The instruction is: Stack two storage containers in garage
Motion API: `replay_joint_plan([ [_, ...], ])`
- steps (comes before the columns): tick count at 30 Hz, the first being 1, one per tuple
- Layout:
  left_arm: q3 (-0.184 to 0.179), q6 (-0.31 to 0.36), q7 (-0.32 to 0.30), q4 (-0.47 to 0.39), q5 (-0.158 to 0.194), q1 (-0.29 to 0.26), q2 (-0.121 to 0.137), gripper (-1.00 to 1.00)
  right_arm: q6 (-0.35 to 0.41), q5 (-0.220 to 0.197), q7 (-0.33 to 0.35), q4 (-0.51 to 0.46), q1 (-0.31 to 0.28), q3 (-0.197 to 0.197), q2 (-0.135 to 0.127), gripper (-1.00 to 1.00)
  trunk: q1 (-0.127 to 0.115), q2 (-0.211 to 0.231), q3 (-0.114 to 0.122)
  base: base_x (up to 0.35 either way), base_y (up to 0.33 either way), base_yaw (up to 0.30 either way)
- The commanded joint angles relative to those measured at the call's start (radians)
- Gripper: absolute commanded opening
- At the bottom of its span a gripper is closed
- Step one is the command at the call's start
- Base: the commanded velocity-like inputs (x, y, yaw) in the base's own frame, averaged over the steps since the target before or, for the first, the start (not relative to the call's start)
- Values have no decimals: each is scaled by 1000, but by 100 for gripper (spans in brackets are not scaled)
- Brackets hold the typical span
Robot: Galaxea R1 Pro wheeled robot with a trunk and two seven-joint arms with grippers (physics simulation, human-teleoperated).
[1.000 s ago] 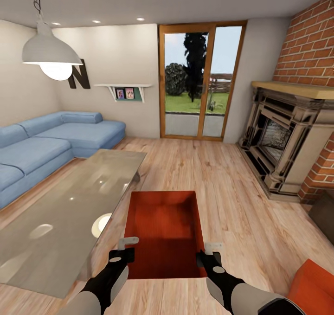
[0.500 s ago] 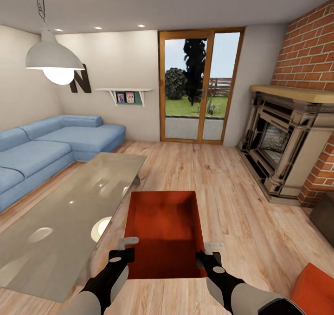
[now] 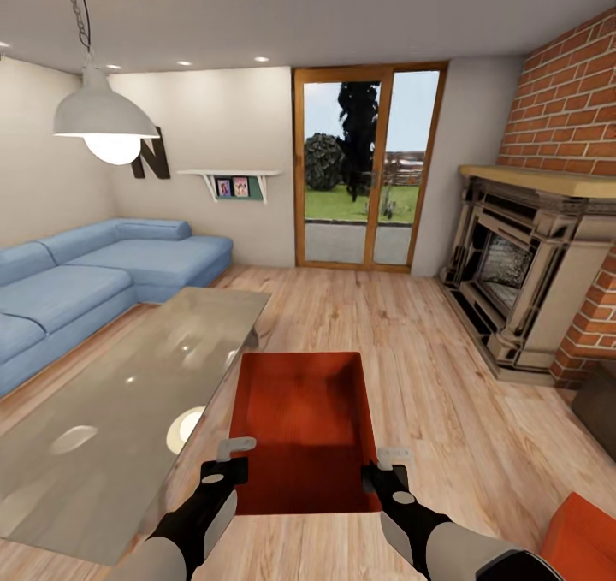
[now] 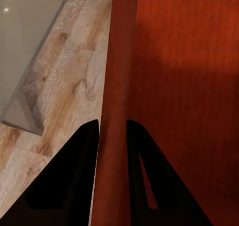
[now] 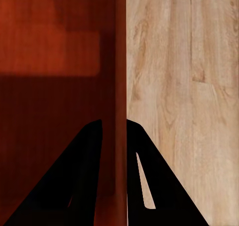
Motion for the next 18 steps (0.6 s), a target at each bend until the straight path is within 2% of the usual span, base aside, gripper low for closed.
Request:
replay_joint_plan([
  [1,12,8,19,-5,-13,-1,24,-100,-6,-21,-6,2,0,-18,-5,-100,0,-1,0,0,0,0],
  [18,12,8,19,-5,-13,-1,24,-100,-6,-21,-6,2,0,-18,-5,-100,0,-1,27,0,0,0],
])
